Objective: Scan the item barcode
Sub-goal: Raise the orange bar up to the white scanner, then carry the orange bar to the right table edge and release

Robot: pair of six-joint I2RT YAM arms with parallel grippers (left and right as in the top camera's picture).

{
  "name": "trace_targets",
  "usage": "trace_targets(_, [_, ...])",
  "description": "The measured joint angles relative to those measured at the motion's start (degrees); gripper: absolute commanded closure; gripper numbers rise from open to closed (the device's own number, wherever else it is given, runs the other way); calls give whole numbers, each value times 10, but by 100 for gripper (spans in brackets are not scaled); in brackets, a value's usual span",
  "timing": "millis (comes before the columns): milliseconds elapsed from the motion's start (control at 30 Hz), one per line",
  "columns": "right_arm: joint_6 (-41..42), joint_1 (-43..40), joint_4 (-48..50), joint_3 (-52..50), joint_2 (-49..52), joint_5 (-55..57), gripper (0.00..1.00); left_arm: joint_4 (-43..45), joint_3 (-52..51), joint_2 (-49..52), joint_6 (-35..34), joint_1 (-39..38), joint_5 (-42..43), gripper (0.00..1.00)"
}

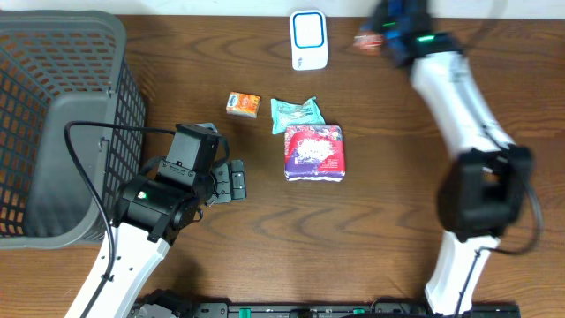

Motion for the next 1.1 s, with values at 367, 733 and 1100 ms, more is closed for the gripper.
trace_targets(367, [-106, -238, -191, 14, -12, 43, 99, 0, 0, 0, 0, 0, 0, 2])
trace_targets(733, [-161, -344, -217, 14, 38, 49, 31, 0, 0, 0, 0, 0, 0, 2])
trace_targets(1100, [-189, -315, -309, 14, 5, -253, 37, 0, 0, 0, 0, 0, 0, 2])
